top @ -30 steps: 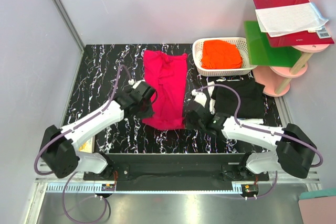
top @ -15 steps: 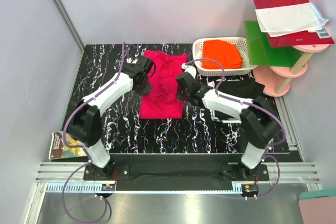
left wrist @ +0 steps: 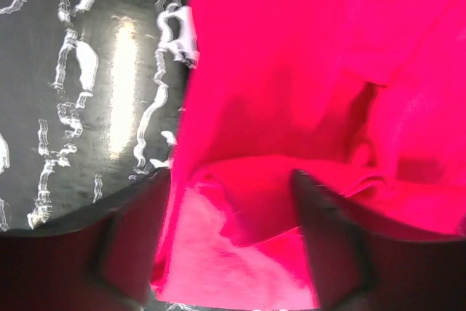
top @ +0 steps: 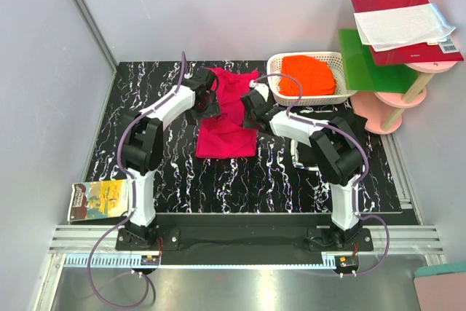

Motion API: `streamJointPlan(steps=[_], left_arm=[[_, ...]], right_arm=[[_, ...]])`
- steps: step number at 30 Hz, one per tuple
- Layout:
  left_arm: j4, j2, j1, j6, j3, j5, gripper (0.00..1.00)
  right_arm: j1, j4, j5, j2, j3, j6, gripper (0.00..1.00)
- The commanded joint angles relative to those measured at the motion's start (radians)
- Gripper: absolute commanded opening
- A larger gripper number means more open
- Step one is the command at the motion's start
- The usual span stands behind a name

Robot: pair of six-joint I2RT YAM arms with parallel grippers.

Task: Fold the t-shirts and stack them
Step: Fold the folded rectangular tshirt in 1/3 of the way

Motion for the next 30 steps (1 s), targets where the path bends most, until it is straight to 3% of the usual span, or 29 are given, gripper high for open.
streamJointPlan(steps=[1,2,3,4,6,9,10,11,12,13,14,15,21,30], left_arm=[[0.029,-0.127,0.025,0.022,-0.064,-0.022,0.92],[0.040,-0.215,0.025,0.023,-0.101,-0.025,0.97],[0.067,-0.263,0.025,0.023,-0.183,-0.031,0.99],[0.076,-0.311,0.023,0.023,-0.222,-0.031,0.99],[0.110,-0.436,0.023,0.016,-0.332,-0.034,0.99],[0.125,-0.550,0.019,-0.003,-0.440,-0.020,0.99],[0.129,-0.572,0.016,-0.008,-0.460,-0.017,0.99],[0.127,-0.605,0.007,-0.016,-0.482,-0.019,0.94],[0.136,-0.621,-0.001,-0.022,-0.520,-0.014,0.84],[0.141,-0.633,-0.009,-0.027,-0.535,-0.013,0.67],[0.142,-0.653,-0.022,-0.034,-0.549,-0.016,0.07],[0.147,-0.661,-0.029,-0.043,-0.574,-0.011,0.00],[0.153,-0.629,-0.044,-0.056,-0.585,-0.009,0.00],[0.149,-0.552,-0.044,-0.057,-0.565,-0.011,0.00]], right_arm=[[-0.006,0.046,0.029,-0.050,0.030,-0.051,0.56],[-0.004,0.076,0.018,-0.112,-0.039,-0.059,0.70],[-0.001,0.159,-0.002,-0.153,-0.083,-0.065,0.81],[0.001,0.210,-0.004,-0.194,-0.129,-0.061,0.97],[0.002,0.291,-0.020,-0.306,-0.245,-0.053,1.00],[0.001,0.272,-0.075,-0.386,-0.302,-0.041,0.99],[0.001,0.265,-0.100,-0.395,-0.311,-0.039,0.96],[0.002,0.267,-0.126,-0.410,-0.331,-0.035,0.84],[0.002,0.273,-0.178,-0.417,-0.343,-0.021,0.69],[0.004,0.290,-0.219,-0.420,-0.355,-0.018,0.43],[0.004,0.302,-0.253,-0.411,-0.363,-0.010,0.00],[0.004,0.305,-0.293,-0.400,-0.360,0.008,0.00],[0.008,0.278,-0.569,-0.169,-0.199,0.036,0.00],[0.007,0.206,-0.582,0.097,0.068,0.028,0.00]])
